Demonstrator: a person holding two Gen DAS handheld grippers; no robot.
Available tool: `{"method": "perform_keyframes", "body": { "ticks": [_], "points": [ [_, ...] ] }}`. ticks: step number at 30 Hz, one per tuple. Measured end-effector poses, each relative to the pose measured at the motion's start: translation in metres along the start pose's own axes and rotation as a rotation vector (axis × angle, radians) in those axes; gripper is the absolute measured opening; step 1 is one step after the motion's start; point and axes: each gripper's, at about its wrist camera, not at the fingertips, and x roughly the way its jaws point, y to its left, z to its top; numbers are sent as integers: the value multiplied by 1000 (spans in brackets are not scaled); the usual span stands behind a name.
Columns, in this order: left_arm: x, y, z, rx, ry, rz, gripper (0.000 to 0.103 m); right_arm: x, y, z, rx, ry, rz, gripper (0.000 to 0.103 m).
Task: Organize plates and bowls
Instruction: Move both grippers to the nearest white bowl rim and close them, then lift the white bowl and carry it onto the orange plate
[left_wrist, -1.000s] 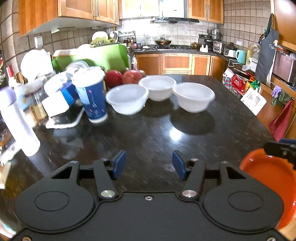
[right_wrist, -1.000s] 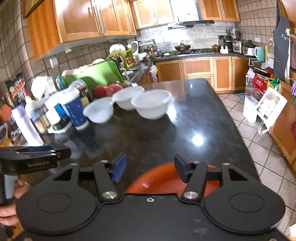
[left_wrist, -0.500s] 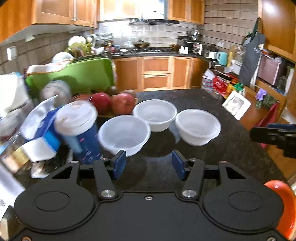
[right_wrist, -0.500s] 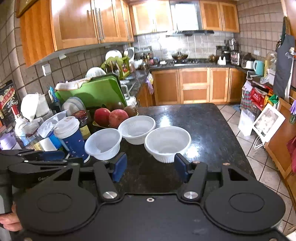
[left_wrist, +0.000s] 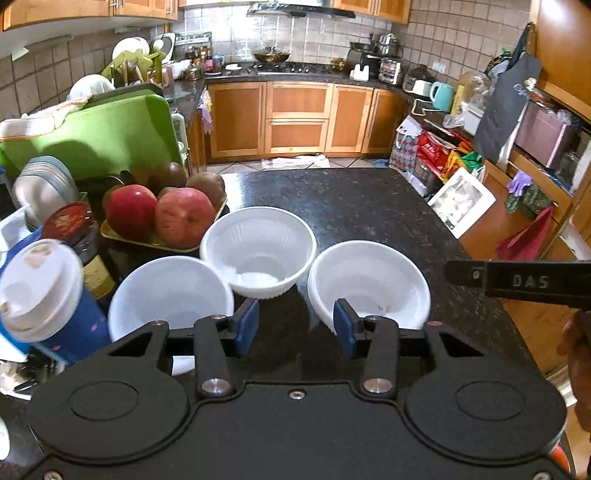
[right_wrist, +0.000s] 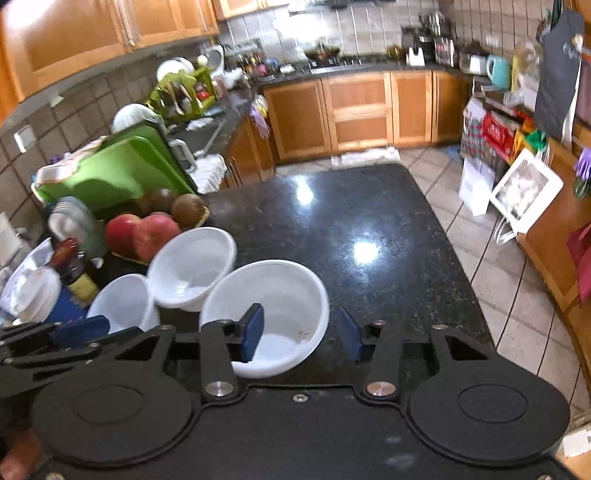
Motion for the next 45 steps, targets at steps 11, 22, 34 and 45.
{"method": "perform_keyframes", "body": {
  "ticks": [11, 22, 34, 45],
  "points": [
    [50, -9, 10, -2, 84, 5, 47, 57, -13, 10, -37, 64, 12, 42],
    [73, -19, 11, 27, 119, 1, 47, 83, -17, 5, -45, 116, 17, 38],
    [78, -18, 11, 36, 130, -2, 21, 83, -7, -2, -106, 108, -21, 22],
    [27, -6, -7, 27, 142, -39, 21, 36, 10, -23, -108, 121, 20, 21]
  ]
}}
